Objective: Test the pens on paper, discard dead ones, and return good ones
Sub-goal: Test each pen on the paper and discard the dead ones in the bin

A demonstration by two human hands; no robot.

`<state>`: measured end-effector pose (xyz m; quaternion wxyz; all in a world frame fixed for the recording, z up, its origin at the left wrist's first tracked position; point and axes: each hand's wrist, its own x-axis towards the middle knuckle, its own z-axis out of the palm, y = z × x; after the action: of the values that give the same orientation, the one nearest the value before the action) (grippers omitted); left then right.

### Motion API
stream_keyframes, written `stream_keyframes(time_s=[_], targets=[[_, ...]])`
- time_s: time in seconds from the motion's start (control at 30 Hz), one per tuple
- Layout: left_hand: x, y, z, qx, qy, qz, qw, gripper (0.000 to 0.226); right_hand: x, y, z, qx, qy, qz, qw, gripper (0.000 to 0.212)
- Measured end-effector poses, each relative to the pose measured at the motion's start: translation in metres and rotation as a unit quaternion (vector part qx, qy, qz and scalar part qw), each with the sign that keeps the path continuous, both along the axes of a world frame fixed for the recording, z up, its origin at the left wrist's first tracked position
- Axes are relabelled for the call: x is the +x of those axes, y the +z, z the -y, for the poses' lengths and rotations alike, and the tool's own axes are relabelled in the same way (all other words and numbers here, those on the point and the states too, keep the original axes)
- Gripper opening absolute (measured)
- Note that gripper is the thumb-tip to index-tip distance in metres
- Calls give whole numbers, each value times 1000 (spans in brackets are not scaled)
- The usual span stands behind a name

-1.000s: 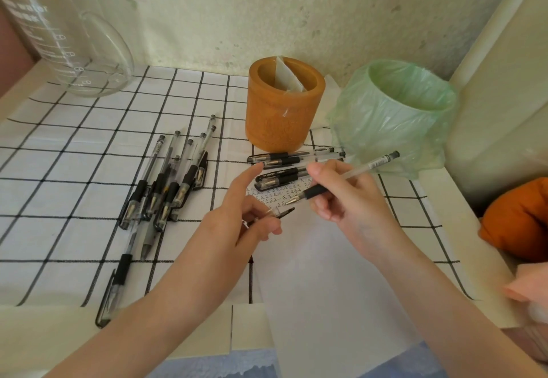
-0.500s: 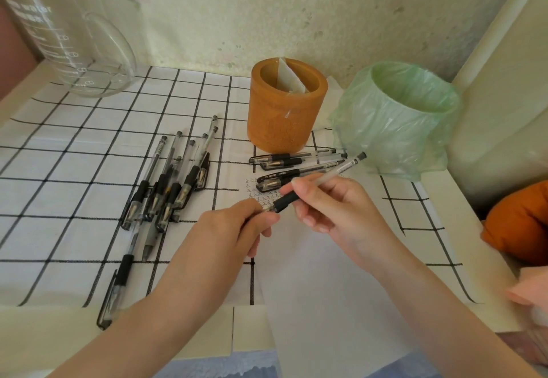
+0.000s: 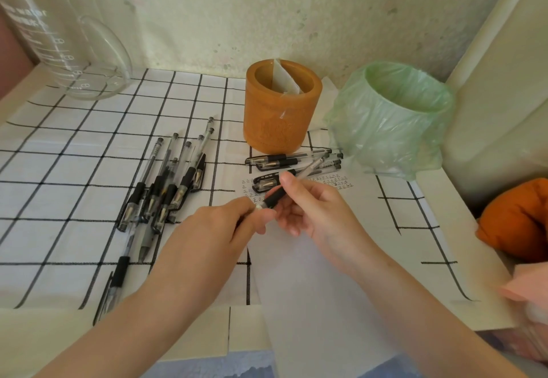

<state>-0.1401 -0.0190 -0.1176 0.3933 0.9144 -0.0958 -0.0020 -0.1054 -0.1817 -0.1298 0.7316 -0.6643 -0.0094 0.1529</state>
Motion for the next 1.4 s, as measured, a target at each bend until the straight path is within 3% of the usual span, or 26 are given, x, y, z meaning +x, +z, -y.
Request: stream_keyframes(time_s=[0.2,0.43,0.7,1.0,1.1,1.3,1.4], targets=[[4,-2,-4,104,13,22,994,60,5,4,6,39,15,-26,999,20],[20,-9,-31,272,97,153,945,18,25,14,23,-31,-103,-56,993,42],[27,-24,-40,340,110,100,929,51,25,12,21,17,-94,-65,993,35],[36,-21,-36,218,162,111,956,35,21,8,18,-45,-58,-11,997,24],[27,-18,-33,217,119,125,961,32,19,9,15,-35,-38,-17,999,26],[10,-7,-9,80,2,107,991,27,15,12,6,-5,33,6,999,44],[3,-8,0,12,-14,63,998,26,15,11,7,2,14,31,999,29]])
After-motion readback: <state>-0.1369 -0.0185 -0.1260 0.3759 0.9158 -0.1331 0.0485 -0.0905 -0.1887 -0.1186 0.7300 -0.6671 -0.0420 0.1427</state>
